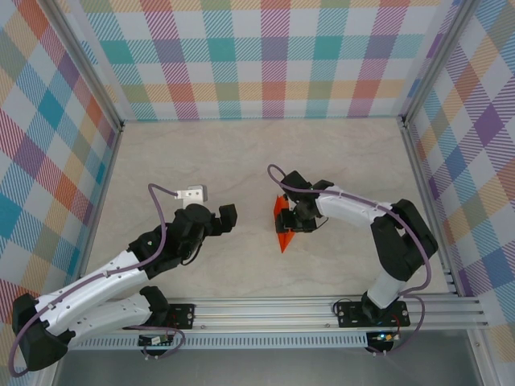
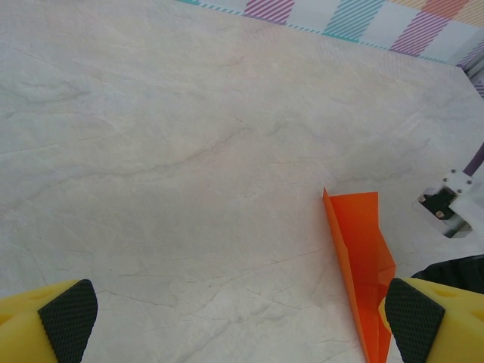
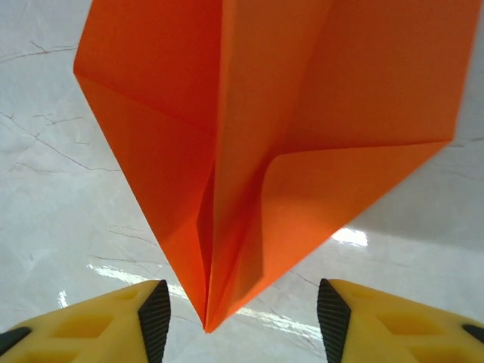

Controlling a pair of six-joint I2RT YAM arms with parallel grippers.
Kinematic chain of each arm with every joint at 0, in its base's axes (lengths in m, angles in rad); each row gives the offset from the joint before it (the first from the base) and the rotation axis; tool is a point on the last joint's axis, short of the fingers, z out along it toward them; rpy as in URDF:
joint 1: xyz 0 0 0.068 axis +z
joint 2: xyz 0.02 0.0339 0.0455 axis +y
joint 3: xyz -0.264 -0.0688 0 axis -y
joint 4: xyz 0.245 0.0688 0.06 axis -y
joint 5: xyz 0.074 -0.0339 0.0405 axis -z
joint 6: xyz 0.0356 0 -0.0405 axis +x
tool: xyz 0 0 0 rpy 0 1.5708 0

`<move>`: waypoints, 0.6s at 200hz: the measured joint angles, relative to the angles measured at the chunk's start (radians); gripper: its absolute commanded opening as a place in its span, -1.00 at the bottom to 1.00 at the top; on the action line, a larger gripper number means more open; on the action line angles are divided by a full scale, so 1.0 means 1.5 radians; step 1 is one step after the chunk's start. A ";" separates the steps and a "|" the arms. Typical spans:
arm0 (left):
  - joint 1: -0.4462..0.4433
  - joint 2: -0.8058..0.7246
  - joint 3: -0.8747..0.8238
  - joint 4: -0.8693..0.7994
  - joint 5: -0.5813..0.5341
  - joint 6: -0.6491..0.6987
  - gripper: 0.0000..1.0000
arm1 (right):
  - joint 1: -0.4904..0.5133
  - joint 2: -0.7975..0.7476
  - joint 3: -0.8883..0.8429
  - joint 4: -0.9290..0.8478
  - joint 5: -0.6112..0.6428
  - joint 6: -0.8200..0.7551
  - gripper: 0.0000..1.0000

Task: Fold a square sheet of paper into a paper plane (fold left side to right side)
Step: Pick up the paper plane at the center of the table.

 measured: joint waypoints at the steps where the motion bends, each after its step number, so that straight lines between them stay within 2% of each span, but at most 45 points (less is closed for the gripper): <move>1: 0.000 0.000 0.000 0.000 0.000 0.000 1.00 | 0.000 0.001 0.000 0.000 -0.001 0.000 0.01; 28: 0.000 -0.001 -0.002 0.000 0.000 0.000 1.00 | 0.003 0.034 0.010 0.010 -0.005 0.001 -0.17; 55: 0.000 -0.002 -0.004 -0.001 0.000 0.000 1.00 | 0.009 0.079 0.035 0.010 0.000 0.002 -0.43; 89: 0.000 -0.009 -0.004 -0.003 0.000 0.000 1.00 | 0.013 0.116 0.081 0.001 0.014 -0.004 -0.92; 120: 0.000 -0.021 -0.004 -0.003 0.003 0.000 1.00 | -0.004 0.131 0.165 -0.048 0.028 -0.027 -0.96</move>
